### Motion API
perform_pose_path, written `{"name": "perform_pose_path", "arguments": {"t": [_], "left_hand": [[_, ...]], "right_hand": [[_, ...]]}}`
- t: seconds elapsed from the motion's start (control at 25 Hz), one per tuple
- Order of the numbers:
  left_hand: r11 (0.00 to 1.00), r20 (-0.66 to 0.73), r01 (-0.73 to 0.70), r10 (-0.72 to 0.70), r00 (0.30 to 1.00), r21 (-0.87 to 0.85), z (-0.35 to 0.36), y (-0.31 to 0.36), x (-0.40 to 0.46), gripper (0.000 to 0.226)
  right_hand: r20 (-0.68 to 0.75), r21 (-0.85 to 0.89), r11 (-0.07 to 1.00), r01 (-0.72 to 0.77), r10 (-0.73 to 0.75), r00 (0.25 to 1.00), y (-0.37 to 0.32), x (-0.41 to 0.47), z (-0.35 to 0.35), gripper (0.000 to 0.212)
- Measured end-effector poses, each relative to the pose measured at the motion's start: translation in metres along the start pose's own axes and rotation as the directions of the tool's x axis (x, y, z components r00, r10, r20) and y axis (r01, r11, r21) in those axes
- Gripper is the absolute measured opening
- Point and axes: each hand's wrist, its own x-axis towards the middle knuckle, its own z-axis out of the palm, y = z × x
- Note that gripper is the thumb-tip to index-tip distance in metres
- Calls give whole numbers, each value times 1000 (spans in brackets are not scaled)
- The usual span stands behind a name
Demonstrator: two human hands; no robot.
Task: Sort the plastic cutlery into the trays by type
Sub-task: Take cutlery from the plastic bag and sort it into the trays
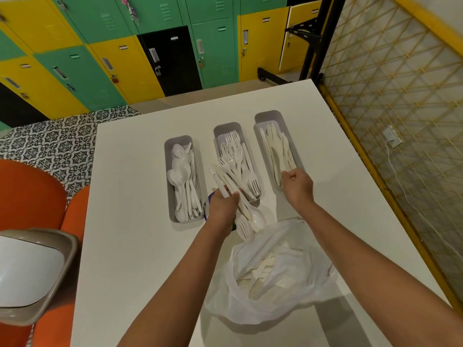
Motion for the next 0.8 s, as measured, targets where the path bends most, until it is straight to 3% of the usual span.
{"name": "perform_pose_path", "arguments": {"t": [0.16,0.28,0.36,0.44,0.52,0.6,0.68,0.8], "left_hand": [[1000,11,-6,6,1000,6,0,2,2,36],[1000,12,-2,2,1000,23,-1,4,4,36],[1000,6,2,-2,1000,13,-1,4,5,35],[1000,-2,0,0,1000,-4,0,3,6,33],[1000,-11,-12,12,1000,-14,1,2,7,31],[999,-31,-28,27,999,-33,0,3,6,27],[997,-56,-49,46,997,-53,0,5,5,21],[996,-94,-83,81,992,-22,-3,5,2,15]], "right_hand": [[22,-258,965,-51,59,998,-2,22,-11,31],[43,-522,853,-26,57,997,-8,21,-13,57],[80,-495,864,91,-59,995,-12,9,-9,50],[263,-309,931,195,-114,958,-13,-7,-2,32],[518,-154,974,166,-63,853,-13,-27,3,19],[668,-154,974,168,-23,744,-13,-41,7,18],[685,-157,969,191,-32,728,-10,-47,10,19],[602,-137,973,185,-66,796,-9,-48,11,20]]}}
